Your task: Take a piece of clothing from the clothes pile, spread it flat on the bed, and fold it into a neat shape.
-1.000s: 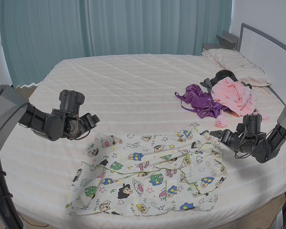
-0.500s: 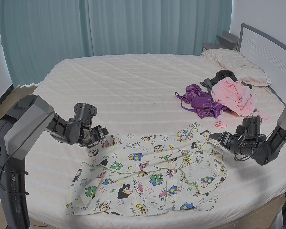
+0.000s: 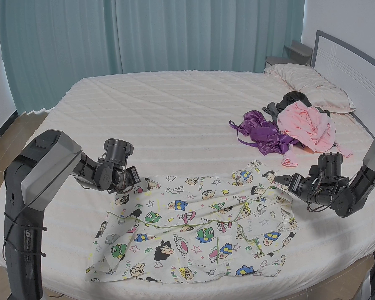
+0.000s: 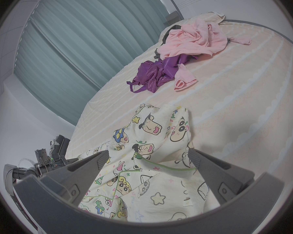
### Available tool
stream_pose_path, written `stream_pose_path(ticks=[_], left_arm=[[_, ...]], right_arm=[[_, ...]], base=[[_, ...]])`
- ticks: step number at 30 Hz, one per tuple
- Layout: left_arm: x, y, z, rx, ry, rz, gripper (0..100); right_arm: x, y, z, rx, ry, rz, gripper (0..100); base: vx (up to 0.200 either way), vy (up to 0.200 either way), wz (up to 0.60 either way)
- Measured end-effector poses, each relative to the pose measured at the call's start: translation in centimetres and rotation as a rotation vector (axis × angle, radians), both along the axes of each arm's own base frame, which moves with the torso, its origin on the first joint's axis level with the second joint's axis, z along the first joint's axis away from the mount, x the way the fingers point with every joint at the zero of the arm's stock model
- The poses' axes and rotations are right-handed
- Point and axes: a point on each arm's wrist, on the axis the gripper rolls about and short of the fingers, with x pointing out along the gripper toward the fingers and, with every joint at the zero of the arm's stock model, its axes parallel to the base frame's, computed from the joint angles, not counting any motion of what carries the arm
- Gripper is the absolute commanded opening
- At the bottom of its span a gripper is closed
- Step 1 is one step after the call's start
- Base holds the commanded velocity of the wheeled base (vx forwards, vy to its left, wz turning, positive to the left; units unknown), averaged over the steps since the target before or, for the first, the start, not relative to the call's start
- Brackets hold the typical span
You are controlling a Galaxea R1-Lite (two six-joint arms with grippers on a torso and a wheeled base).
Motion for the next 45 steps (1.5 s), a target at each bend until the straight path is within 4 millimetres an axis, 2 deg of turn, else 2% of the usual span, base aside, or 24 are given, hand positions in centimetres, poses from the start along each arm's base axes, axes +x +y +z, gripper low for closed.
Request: stream_pose_path(ticks=[6,16,21,28,29,38,45], left_arm=[[0.8,0.4,0.4,0.026,-0.036,0.051,0],[4.2,1.9,2.7,0.016,-0.19,0.204,0],[5.8,3.5,2.2,0.018,-0.219,0.254,0],[6.6,4.8,1.4,0.022,-0.213,0.283,0],[6.7,4.9,1.4,0.021,-0.215,0.285,100],[6.5,5.4,1.7,0.009,-0.217,0.306,100],[4.6,6.3,3.3,-0.014,-0.194,0.317,100]], right_arm=[[0.0,0.0,-0.1,-0.001,0.002,0.0,100],[0.0,0.0,-0.1,0.0,0.004,-0.002,100],[0.0,0.0,-0.1,0.001,0.003,-0.002,100],[0.1,0.0,-0.1,0.001,0.0,-0.004,100],[0.1,0.0,-0.1,0.001,0.0,-0.004,100],[0.4,-0.1,0.2,0.013,-0.02,-0.012,100],[2.2,0.2,1.2,0.068,-0.06,-0.035,100]], base=[[0.0,0.0,0.0],[0.0,0.0,0.0],[0.0,0.0,0.0],[0.0,0.0,0.0],[0.0,0.0,0.0],[0.0,0.0,0.0],[0.0,0.0,0.0]])
